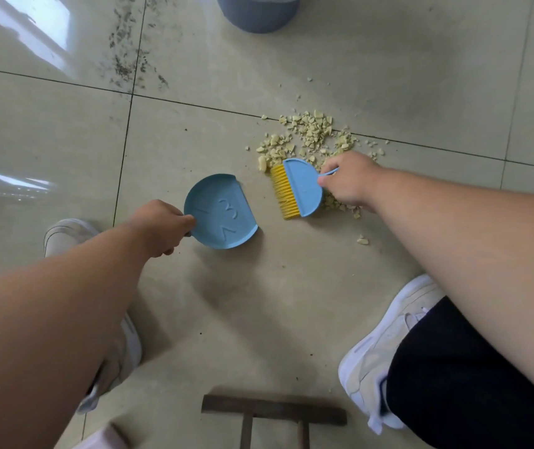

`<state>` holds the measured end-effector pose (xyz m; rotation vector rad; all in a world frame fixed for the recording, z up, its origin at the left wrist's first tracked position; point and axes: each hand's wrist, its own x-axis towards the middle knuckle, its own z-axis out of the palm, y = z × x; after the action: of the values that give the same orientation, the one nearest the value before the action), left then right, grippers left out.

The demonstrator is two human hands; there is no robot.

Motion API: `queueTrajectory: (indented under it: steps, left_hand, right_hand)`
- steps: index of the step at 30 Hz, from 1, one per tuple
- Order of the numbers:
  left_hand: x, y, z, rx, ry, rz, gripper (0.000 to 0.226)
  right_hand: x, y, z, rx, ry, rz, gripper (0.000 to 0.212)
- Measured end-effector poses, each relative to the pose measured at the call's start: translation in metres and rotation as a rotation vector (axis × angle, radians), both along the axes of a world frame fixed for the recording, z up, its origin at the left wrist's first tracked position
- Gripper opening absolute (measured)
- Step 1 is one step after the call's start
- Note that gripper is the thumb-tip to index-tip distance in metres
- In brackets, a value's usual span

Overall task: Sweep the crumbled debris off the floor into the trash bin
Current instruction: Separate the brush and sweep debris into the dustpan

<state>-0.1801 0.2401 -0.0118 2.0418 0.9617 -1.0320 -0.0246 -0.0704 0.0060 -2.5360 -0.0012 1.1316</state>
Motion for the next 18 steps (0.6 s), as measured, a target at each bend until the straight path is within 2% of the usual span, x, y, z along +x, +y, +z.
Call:
queueTrajectory:
  steps: [5,8,13,18]
  left_hand:
    - [0.007,0.019,0.005,-0.041,0.029,0.037,0.021]
    - [0.007,0.03,0.005,-0.022,0.036,0.036,0.024]
    - [0.01,0.04,0.003,-0.011,0.067,0.021,0.034]
    - [0.023,0.047,0.007,0.03,0.051,-0.038,0.029]
  right_hand:
    - [0.0,-0.023,0.0,0.085,0.063,-0.166,0.005]
    - [-0.006,-0.018,-0.006,0.138,0.131,-0.166,0.007]
    - [-0.02,0.036,-0.016,0.292,0.112,-0.261,0.013]
    - [-0.034,0.086,-0.017,0.381,0.066,-0.503,0.015]
